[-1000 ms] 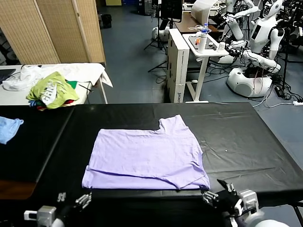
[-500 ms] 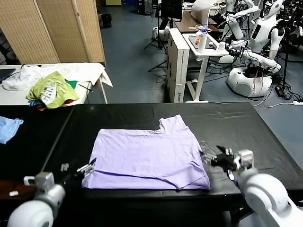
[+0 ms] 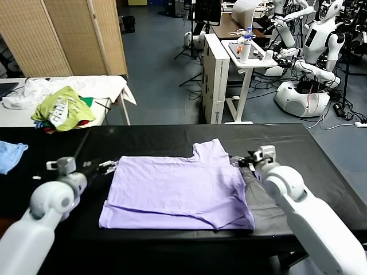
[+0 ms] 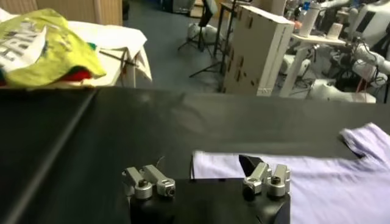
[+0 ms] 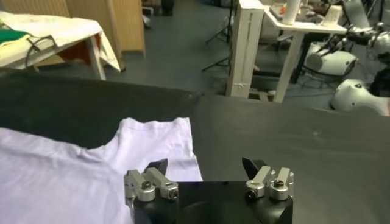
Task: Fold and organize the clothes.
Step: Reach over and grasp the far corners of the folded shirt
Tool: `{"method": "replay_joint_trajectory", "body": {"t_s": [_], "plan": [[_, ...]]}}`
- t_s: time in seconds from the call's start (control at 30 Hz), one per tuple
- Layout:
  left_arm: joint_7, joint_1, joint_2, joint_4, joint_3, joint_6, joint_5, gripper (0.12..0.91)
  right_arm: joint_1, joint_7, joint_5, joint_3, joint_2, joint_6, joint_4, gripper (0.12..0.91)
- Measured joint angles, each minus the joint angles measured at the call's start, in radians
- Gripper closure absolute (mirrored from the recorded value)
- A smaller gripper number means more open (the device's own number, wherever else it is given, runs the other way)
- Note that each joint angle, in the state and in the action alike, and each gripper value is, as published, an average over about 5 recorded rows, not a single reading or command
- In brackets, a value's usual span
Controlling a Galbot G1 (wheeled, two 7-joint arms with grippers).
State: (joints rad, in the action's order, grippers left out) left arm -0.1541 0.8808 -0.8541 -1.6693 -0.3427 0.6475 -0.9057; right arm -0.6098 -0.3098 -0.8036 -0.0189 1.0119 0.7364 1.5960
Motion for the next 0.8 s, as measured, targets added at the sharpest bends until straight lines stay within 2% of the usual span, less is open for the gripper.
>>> {"method": "replay_joint_trajectory", "body": {"t_s": [0.13, 0.37, 0.8], "plan": [[0.02, -0.076, -0.01, 0.086, 0.055, 0.001, 0.023, 0.123, 0.037, 0.002, 0.013, 0.025, 0.03, 0.0, -0.058, 0.118], [0.021, -0.14, -0.041, 0.185, 0.108, 0.008, 0.041, 0.123, 0.063, 0.002, 0.027, 0.047, 0.06, 0.0, -0.122, 0.118], [0.028, -0.161, -0.088, 0.239, 0.138, 0.011, 0.062, 0.128, 0.077, 0.008, 0.05, 0.055, 0.106, 0.0, -0.182, 0.118]]}}
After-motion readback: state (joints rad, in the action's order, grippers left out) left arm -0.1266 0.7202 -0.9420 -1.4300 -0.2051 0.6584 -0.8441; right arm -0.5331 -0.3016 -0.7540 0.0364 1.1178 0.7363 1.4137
